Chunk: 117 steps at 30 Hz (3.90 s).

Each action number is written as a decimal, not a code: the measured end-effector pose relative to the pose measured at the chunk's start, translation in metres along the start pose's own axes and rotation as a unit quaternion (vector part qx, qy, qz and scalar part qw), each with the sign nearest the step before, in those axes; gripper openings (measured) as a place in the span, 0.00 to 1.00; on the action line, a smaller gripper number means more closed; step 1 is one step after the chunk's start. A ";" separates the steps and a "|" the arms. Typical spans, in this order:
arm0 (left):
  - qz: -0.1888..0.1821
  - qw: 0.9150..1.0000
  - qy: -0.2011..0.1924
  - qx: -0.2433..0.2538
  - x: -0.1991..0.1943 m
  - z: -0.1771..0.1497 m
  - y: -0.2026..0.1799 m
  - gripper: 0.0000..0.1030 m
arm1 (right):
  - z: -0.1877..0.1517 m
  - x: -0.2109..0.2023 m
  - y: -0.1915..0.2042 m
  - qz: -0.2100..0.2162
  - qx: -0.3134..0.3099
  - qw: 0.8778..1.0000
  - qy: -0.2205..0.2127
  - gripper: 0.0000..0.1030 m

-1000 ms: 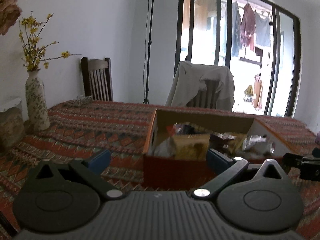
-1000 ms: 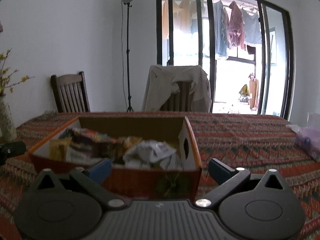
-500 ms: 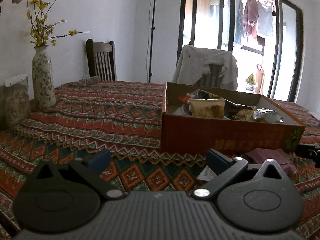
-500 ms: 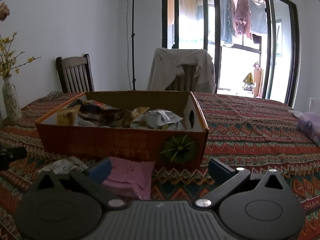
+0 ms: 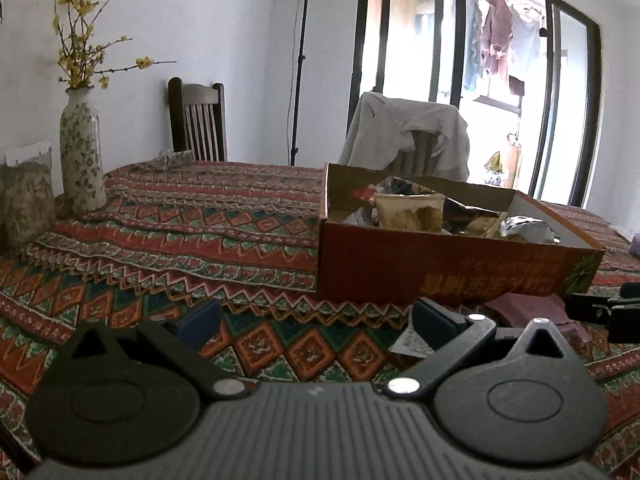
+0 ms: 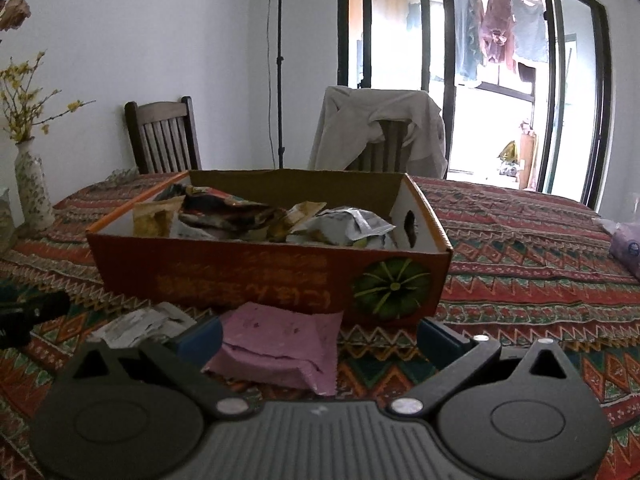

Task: Organize snacks
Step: 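Move both open grippers from the box back to the snack pile, then grasp the pink pastry with the right gripper while the left gripper grasps a white sachet, then carry both packets into the box and open both grippers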

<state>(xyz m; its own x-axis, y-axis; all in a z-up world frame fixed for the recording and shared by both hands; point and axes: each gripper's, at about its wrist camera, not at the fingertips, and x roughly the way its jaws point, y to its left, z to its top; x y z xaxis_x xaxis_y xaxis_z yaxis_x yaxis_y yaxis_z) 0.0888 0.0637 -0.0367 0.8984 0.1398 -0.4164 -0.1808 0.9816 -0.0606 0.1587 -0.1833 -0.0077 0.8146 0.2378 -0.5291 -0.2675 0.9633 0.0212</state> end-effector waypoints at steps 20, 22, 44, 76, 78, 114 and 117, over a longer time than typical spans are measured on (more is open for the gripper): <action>-0.007 1.000 0.002 -0.018 0.001 0.000 0.006 1.00 | 0.009 0.066 0.027 0.008 -0.020 0.994 0.111 1.00; -0.007 1.000 0.002 -0.018 0.001 0.000 0.006 1.00 | 0.005 0.070 0.026 0.017 -0.010 0.994 0.105 1.00; -0.002 0.999 0.019 -0.027 0.005 0.000 0.009 1.00 | 0.005 0.056 0.018 0.043 0.000 0.997 0.067 0.67; -0.051 0.993 0.098 0.043 0.032 0.010 -0.052 1.00 | -0.014 0.013 -0.051 0.010 0.083 0.996 -0.017 0.67; -0.052 0.992 0.105 0.053 0.038 0.010 -0.058 1.00 | -0.014 0.012 -0.052 0.011 0.085 0.996 -0.017 0.67; -0.093 0.995 0.021 0.002 0.008 0.037 -0.061 0.43 | -0.007 -0.014 -0.033 0.033 0.043 0.994 -0.091 0.67; -0.098 0.995 0.003 0.001 0.003 0.048 -0.063 0.43 | 0.006 -0.022 -0.032 0.034 0.038 0.992 -0.111 0.67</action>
<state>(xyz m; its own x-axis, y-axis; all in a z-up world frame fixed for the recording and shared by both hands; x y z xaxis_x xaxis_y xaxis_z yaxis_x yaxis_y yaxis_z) 0.1224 0.0089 0.0092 0.9136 -0.0559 -0.4027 -0.0009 0.9902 -0.1396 0.1520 -0.2183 0.0086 0.8917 0.3161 -0.3240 -0.2928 0.9486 0.1198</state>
